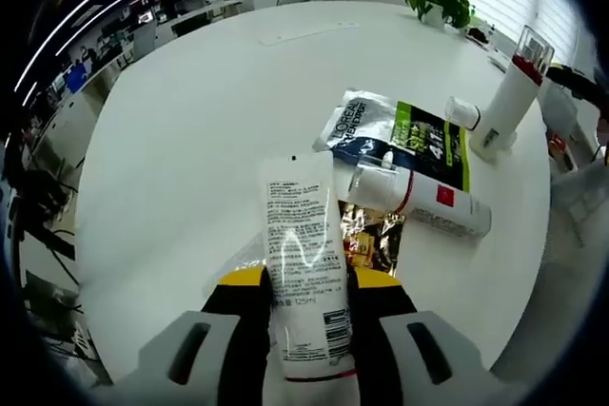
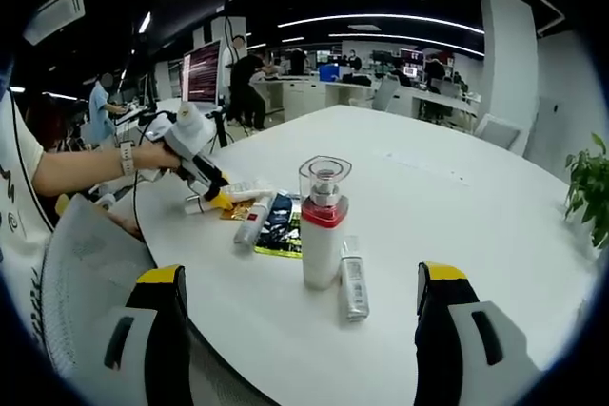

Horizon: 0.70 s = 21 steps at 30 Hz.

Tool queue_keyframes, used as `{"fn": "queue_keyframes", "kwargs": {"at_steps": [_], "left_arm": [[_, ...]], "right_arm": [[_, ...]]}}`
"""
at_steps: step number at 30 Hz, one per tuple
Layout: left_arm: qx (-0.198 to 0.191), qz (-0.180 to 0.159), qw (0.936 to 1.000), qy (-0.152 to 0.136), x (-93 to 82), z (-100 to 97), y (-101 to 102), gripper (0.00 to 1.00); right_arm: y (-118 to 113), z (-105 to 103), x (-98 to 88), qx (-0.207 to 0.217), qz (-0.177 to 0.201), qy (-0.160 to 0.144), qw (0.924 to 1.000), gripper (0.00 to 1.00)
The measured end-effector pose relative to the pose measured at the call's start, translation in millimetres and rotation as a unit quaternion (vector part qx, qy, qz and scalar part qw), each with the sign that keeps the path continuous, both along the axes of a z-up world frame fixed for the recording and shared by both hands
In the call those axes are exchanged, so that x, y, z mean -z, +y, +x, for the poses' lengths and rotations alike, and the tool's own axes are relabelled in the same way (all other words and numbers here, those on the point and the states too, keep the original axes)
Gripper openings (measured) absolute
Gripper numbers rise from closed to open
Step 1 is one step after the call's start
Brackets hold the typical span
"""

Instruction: Arrange the skincare products in the storage area until every visible bottle or jar stands upright without overlapping.

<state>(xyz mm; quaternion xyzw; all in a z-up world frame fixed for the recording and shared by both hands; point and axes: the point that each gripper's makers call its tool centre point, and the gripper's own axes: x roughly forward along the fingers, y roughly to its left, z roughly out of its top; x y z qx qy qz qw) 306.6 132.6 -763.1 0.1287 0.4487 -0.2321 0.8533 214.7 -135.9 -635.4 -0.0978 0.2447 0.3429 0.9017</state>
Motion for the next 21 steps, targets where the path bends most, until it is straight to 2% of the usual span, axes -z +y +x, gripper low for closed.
{"fn": "queue_keyframes", "kwargs": {"at_steps": [3,6,7,10,12,15,21], "left_arm": [[0.0,0.001,0.9999,-0.011,-0.6,-2.0,0.2,0.24],[-0.009,-0.017,0.9998,-0.01,-1.1,-2.8,1.4,0.24],[-0.016,-0.034,0.9992,-0.012,-2.5,-6.9,-1.7,0.24],[-0.018,-0.041,0.9989,-0.014,-2.9,-10.8,-1.6,0.24],[-0.015,-0.043,0.9987,-0.023,-5.7,-20.0,-2.1,0.23],[-0.027,-0.093,0.9948,-0.032,-16.3,-22.0,-9.6,0.23],[-0.021,-0.113,0.9915,-0.06,-38.3,-25.0,-17.0,0.23]], "right_arm": [[0.8,0.2,-1.2,0.0,0.001,-0.003,1.0,1.0],[2.1,-1.5,-0.4,-0.003,-0.002,-0.005,1.0,1.0],[2.7,-2.4,0.0,-0.004,-0.002,-0.005,1.0,1.0],[2.9,-3.2,0.8,-0.003,0.001,-0.004,1.0,1.0],[3.5,-3.4,-0.2,-0.003,0.004,-0.006,1.0,1.0],[5.0,-3.1,-2.9,-0.002,0.009,-0.009,0.9999,1.0],[7.5,-1.2,-10.5,-0.001,0.013,-0.022,0.9997,0.97]]}}
